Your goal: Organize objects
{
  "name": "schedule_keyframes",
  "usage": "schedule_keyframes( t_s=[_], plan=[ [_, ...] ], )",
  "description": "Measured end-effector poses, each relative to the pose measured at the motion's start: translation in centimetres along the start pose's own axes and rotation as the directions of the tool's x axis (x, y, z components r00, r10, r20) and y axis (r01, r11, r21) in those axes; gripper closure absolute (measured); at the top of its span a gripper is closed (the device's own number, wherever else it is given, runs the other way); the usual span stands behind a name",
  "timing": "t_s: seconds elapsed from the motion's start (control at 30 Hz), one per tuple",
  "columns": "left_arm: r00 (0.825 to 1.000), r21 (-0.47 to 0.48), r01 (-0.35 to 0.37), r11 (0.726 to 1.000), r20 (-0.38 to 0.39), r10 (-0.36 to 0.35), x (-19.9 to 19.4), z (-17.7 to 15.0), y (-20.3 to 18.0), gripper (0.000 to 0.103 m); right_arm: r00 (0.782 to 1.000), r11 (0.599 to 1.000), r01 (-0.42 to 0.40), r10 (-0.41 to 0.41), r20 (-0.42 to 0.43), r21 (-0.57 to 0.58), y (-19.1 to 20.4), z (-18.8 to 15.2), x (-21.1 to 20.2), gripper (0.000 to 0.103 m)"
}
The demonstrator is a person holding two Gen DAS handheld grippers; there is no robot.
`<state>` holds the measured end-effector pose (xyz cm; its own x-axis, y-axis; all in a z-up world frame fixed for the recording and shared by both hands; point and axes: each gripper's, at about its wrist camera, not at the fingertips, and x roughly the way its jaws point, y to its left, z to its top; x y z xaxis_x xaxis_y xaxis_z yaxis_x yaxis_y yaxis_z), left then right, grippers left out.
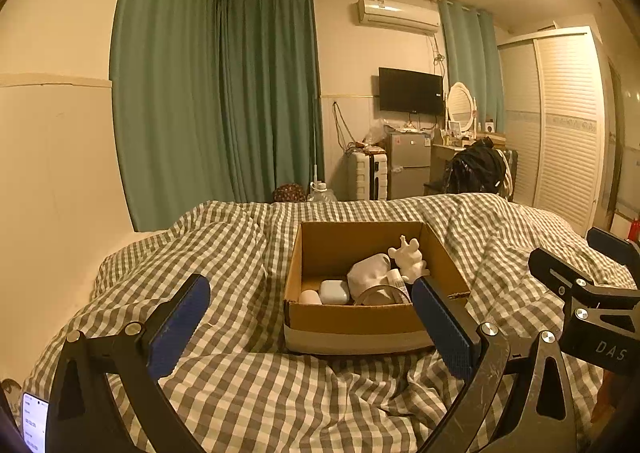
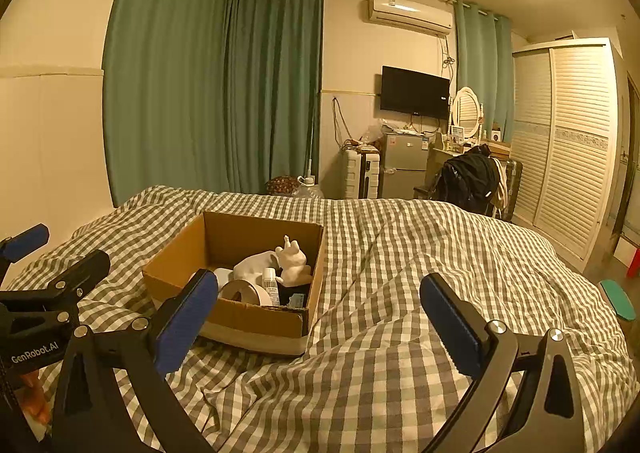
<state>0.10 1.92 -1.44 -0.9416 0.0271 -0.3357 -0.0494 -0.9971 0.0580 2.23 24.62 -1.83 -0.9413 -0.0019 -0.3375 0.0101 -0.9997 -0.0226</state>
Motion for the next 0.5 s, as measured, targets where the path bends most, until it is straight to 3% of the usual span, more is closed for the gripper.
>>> schedule_keyframes(
  t_s=[0.5],
  plan=[
    [1.000,0.005,-0.003,1.000,-0.013,0.003,0.14,-0.41,0.13,0.000,1.000,1.000,0.012,-0.012,-0.012,-0.026,0.80,-0.51,0.39,0.002]
  ],
)
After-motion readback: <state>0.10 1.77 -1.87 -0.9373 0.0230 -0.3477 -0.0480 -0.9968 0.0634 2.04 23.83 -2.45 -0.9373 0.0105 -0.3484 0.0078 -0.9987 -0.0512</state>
